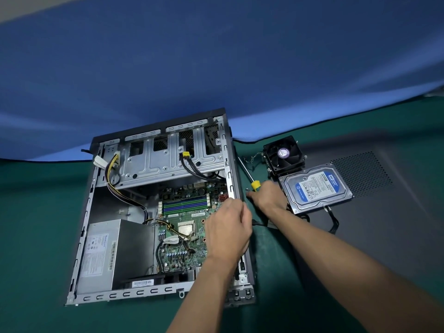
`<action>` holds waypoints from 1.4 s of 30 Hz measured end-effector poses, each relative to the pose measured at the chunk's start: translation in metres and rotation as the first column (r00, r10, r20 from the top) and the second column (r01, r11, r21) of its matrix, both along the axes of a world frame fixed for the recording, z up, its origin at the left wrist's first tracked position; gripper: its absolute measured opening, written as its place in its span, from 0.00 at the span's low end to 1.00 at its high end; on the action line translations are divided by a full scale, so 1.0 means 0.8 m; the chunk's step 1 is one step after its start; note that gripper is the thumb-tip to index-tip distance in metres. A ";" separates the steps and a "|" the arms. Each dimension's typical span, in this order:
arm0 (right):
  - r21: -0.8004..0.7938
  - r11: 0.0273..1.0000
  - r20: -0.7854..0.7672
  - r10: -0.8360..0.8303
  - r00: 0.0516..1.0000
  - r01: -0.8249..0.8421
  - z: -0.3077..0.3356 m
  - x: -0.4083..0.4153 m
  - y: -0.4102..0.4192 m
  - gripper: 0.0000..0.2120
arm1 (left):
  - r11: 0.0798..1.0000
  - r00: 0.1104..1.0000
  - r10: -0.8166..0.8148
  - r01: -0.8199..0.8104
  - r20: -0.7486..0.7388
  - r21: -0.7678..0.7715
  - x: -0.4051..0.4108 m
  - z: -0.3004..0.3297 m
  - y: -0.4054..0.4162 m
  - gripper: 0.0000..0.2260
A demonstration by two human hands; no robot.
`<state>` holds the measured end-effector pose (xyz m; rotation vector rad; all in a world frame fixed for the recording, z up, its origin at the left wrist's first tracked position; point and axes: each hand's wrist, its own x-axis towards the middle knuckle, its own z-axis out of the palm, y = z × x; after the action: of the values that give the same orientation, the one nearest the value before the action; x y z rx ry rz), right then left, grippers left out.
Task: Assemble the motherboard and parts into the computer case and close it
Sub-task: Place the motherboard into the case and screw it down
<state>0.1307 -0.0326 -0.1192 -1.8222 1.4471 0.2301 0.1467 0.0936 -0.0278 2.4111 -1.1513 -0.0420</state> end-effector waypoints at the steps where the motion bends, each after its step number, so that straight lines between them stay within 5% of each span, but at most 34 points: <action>1: -0.009 1.000 -0.013 0.004 1.000 -0.004 -0.001 0.001 0.001 0.14 | 1.000 1.000 0.001 -0.001 0.004 0.000 0.000 0.000 0.000 0.22; 12: 0.036 0.999 0.010 -0.010 1.000 0.009 0.003 -0.001 -0.002 0.07 | 0.997 1.000 -0.015 0.014 0.012 0.076 -0.001 0.005 -0.002 0.22; 17: 0.134 0.990 0.194 -0.062 0.979 0.036 0.020 -0.022 -0.012 0.08 | 0.976 0.990 -0.096 0.074 0.100 0.204 0.000 0.014 -0.004 0.23; 25: 0.232 0.973 0.497 -0.105 0.862 -0.015 0.090 -0.065 -0.025 0.08 | 0.958 0.982 -0.125 0.082 0.140 0.276 -0.006 0.016 -0.002 0.10; 29: 0.274 0.950 0.588 -0.041 0.808 -0.151 0.128 -0.078 -0.022 0.08 | 0.959 0.980 0.058 -0.002 -0.190 0.284 0.008 0.031 -0.019 0.12; 33: 0.304 0.914 0.651 0.007 0.759 -0.270 0.153 -0.082 -0.009 0.07 | 0.988 0.771 0.104 -0.010 -0.629 0.151 0.022 0.062 -0.034 0.20; 42: 0.306 0.900 0.677 0.024 0.735 -0.312 0.168 -0.080 0.003 0.05 | 0.983 0.551 0.159 -0.011 -0.819 0.183 0.015 0.093 -0.028 0.21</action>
<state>0.0671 -0.0302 0.0154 -1.4663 0.6596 -0.0394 0.1587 0.0714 0.0462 2.0914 -0.5588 -1.1716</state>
